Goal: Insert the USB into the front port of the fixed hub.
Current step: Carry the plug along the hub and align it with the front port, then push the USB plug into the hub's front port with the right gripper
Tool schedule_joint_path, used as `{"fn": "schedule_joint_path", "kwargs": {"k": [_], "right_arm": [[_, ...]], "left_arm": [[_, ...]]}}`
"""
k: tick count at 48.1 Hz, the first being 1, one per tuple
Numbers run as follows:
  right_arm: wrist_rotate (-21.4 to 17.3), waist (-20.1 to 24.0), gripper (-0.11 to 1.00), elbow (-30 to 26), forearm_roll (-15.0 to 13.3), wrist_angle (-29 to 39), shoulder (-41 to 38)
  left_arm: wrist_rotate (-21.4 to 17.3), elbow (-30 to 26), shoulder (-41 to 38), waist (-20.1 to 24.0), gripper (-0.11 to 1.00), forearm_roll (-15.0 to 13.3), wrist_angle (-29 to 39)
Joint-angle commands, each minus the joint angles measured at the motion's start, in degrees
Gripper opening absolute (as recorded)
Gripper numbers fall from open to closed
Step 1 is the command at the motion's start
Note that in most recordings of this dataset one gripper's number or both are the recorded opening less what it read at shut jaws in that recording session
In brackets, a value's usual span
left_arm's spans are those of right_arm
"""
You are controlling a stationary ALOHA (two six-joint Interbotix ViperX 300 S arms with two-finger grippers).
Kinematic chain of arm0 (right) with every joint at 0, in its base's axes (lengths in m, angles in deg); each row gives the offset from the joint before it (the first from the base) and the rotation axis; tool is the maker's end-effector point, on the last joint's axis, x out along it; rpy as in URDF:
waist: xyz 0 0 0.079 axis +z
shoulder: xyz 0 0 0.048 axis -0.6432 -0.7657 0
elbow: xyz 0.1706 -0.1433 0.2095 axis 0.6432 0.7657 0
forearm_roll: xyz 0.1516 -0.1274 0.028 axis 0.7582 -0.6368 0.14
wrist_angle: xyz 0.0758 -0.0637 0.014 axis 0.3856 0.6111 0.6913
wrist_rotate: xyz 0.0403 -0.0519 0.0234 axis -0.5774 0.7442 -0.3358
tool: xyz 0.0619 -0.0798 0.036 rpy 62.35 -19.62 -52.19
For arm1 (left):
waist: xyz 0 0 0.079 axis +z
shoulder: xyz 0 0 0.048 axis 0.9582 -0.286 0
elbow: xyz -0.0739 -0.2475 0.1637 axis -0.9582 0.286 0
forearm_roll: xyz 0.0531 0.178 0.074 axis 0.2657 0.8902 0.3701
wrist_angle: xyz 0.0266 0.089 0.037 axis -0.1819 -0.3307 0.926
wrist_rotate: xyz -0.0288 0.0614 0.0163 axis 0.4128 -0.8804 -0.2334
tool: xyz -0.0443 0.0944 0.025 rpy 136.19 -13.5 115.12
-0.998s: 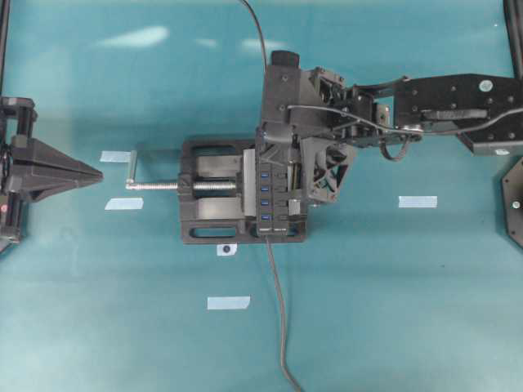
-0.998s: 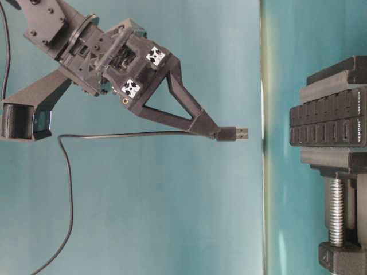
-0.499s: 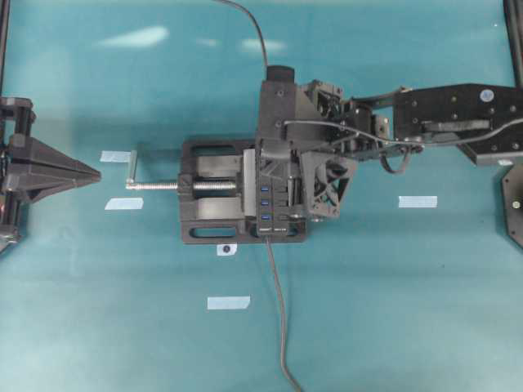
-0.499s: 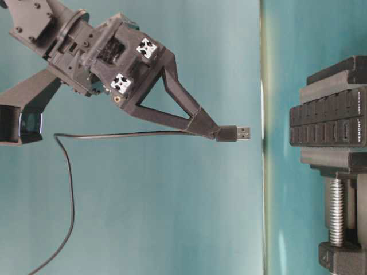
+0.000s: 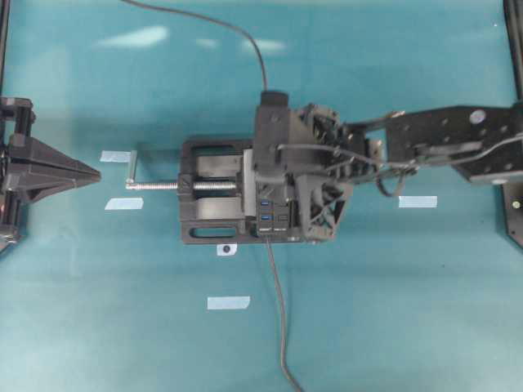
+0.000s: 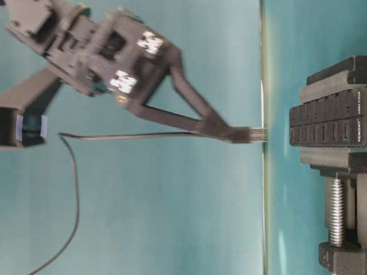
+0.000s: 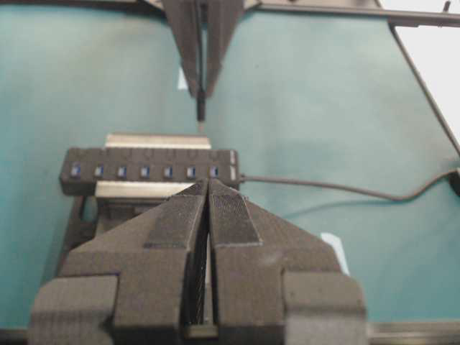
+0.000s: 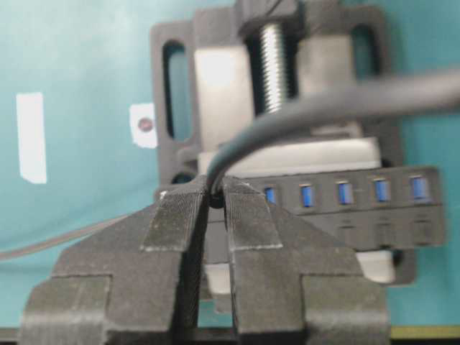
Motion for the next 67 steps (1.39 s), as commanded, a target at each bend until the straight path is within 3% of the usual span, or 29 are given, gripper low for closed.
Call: {"fn": "schedule_joint_path", "kwargs": {"k": [1, 67], "right_arm": [[-0.6, 0.5, 0.09, -0.1, -0.1, -1.3, 0.2], [-0.8, 1.2, 0.09, 1.1, 0.0, -3.5, -4.0]], "left_arm": [[0.0, -0.7, -0.4, -0.4, 0.0, 0.2, -0.1], [0.4, -0.5, -1.1, -1.0, 0.0, 0.1, -0.1]]}}
